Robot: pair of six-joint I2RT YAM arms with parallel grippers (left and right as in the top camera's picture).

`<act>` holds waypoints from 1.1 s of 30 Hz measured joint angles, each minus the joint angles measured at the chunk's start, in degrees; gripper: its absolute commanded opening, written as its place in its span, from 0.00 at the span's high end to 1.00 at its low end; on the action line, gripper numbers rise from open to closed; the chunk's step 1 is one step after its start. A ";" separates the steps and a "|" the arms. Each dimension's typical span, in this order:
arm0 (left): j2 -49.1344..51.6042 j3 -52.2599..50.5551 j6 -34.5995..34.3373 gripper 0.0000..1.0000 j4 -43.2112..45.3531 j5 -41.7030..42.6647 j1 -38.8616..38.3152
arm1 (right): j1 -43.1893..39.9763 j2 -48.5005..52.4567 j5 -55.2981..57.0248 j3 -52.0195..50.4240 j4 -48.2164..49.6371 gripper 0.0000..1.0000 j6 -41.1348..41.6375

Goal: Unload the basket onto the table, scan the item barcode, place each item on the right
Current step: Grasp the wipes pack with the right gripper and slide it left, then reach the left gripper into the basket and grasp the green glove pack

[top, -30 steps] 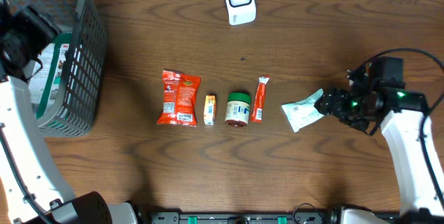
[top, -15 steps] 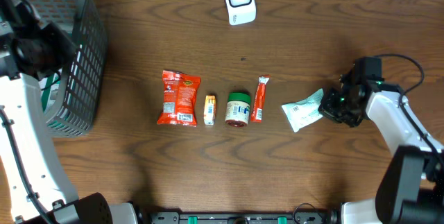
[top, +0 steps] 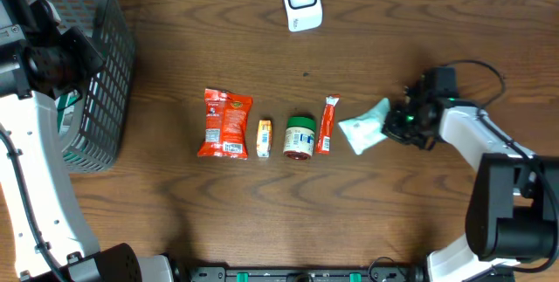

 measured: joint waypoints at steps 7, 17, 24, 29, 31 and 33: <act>0.00 0.00 0.00 0.74 -0.02 0.00 0.00 | 6.97 0.20 0.61 0.04 2.49 0.75 -2.12; 0.00 0.00 3.17 0.37 1.22 -0.04 0.00 | 3.39 0.22 3.89 7.67 -19.52 0.37 -8.37; 0.20 1.18 4.26 0.26 2.54 -0.85 1.03 | 1.03 -2.95 4.68 19.85 -32.54 0.16 -13.94; 0.31 3.21 3.98 0.24 11.06 -8.11 4.39 | 1.03 -3.32 4.74 20.17 -33.48 0.11 -14.84; 0.74 3.54 4.00 0.20 13.73 -12.00 5.49 | 1.03 -3.32 4.72 20.17 -33.68 0.10 -15.02; 1.81 3.74 3.72 0.13 15.98 -16.37 6.58 | 1.03 -3.32 4.72 20.17 -33.70 0.09 -15.04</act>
